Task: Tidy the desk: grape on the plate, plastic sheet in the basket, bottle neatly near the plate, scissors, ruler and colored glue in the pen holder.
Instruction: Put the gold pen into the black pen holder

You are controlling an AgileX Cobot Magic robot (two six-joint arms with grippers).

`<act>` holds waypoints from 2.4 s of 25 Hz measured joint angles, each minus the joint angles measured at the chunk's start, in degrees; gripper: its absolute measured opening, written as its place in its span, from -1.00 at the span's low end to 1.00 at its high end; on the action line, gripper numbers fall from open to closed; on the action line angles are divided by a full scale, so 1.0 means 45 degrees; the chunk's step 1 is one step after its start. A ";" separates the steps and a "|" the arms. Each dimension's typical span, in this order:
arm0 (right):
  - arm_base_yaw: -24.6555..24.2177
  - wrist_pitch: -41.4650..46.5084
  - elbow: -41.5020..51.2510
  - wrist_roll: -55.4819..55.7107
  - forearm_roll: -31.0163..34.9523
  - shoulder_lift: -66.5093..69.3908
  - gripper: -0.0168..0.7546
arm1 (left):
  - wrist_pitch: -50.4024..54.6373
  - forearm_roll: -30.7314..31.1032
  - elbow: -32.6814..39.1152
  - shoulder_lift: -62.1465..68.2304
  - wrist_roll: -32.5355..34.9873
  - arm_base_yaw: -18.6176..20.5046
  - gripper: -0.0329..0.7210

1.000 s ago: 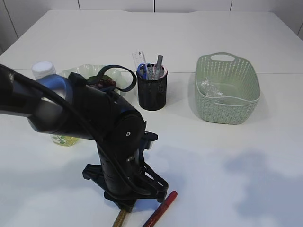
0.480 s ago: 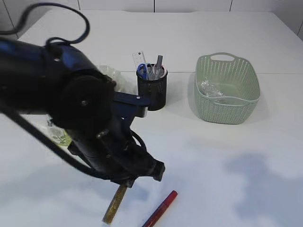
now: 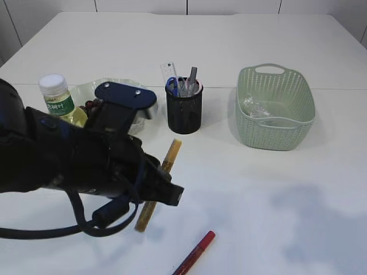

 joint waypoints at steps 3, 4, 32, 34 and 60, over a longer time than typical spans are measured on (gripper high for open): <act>0.0000 0.0000 0.0000 0.0000 0.0000 0.0000 -0.06 | -0.1442 0.0796 0.0027 0.0000 0.0000 0.0638 -0.81; 0.0000 0.0000 0.0000 0.0000 0.0000 0.0000 -0.06 | -0.1987 0.0918 0.0027 0.0000 0.0000 0.0993 -0.81; 0.0000 -0.0211 0.0000 0.0000 0.0000 0.0000 -0.06 | -1.3035 0.1441 -0.3460 0.5512 0.1034 0.5461 -0.80; 0.0000 -0.0408 0.0000 0.0000 0.0000 0.0000 -0.06 | -1.3035 0.1441 -0.4129 0.5910 0.1045 0.5461 -0.80; 0.0000 -0.1366 0.0000 0.0000 0.0000 0.0000 -0.06 | -1.1249 0.1653 -0.7250 0.8261 0.1653 0.5482 -0.75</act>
